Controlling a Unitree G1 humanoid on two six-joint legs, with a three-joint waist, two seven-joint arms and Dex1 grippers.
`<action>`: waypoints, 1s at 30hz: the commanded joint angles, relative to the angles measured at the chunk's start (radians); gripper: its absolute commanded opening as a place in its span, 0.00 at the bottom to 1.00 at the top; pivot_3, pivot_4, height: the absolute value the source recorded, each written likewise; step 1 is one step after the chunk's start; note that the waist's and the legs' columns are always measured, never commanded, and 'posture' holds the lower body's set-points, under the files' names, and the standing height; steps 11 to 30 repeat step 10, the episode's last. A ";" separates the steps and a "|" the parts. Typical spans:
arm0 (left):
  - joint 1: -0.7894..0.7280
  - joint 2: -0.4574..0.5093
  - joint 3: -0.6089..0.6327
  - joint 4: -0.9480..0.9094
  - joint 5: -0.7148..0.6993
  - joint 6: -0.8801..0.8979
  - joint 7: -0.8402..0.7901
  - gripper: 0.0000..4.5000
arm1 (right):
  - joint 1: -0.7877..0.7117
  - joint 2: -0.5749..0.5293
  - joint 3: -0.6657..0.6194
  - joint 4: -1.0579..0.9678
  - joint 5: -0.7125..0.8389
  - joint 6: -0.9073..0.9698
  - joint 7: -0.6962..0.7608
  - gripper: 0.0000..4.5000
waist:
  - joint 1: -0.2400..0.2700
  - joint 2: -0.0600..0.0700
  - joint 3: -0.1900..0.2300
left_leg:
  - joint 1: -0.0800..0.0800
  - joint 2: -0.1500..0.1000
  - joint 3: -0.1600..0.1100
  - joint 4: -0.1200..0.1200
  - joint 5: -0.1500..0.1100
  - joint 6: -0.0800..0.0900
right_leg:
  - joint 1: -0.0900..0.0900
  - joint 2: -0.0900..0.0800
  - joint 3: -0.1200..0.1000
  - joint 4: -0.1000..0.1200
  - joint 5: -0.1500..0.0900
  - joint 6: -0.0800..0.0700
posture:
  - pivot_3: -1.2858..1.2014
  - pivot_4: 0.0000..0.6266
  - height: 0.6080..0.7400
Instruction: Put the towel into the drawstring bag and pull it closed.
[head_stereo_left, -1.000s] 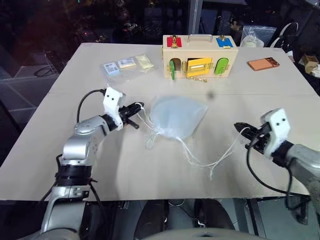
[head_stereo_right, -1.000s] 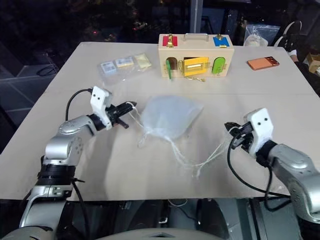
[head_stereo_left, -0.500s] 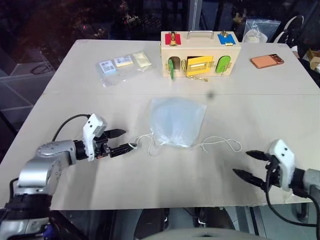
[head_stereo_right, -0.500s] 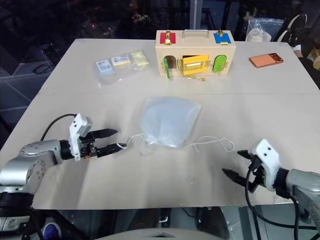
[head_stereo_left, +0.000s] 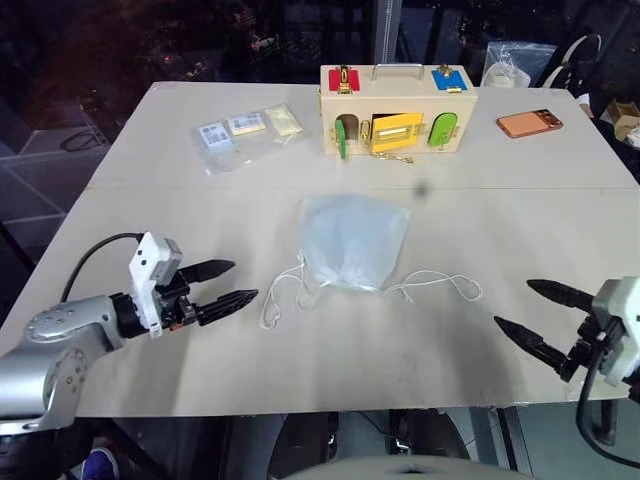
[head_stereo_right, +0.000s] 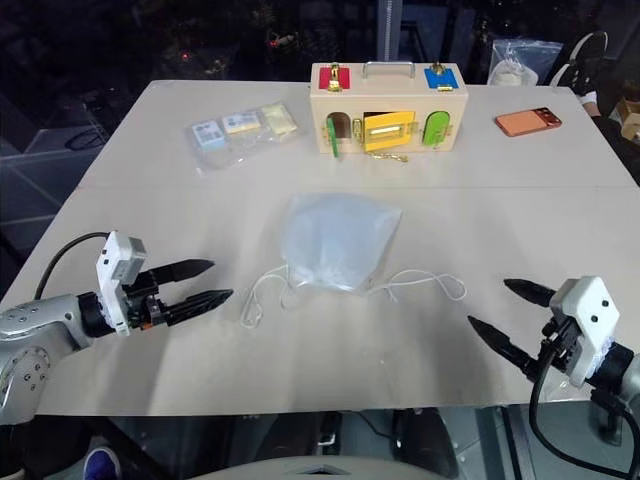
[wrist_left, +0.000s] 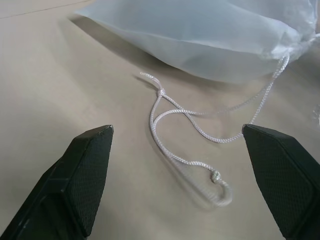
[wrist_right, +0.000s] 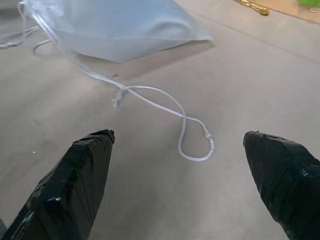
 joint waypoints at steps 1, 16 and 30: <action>-0.002 0.010 0.043 -0.013 -0.012 -0.010 0.002 0.94 | 0.028 0.025 -0.044 0.002 -0.015 -0.067 0.012 0.99 | 0.000 0.000 0.000 | 0.000 0.000 0.000 0.000 0.000 0.000 | 0.000 0.000 0.000 0.000 0.000 0.000 | 0.52 0.24 1.00; -0.093 -0.095 0.079 0.012 -0.031 0.008 0.182 0.94 | 0.088 0.082 -0.050 0.005 -0.049 -0.129 -0.015 0.99 | 0.001 0.000 0.000 | 0.001 0.000 0.000 0.000 0.000 0.000 | 0.000 0.000 0.000 0.000 0.000 0.000 | 0.52 0.24 1.00; -0.093 -0.095 0.079 0.012 -0.031 0.008 0.182 0.94 | 0.088 0.082 -0.050 0.005 -0.049 -0.129 -0.015 0.99 | 0.001 0.000 0.000 | 0.001 0.000 0.000 0.000 0.000 0.000 | 0.000 0.000 0.000 0.000 0.000 0.000 | 0.52 0.24 1.00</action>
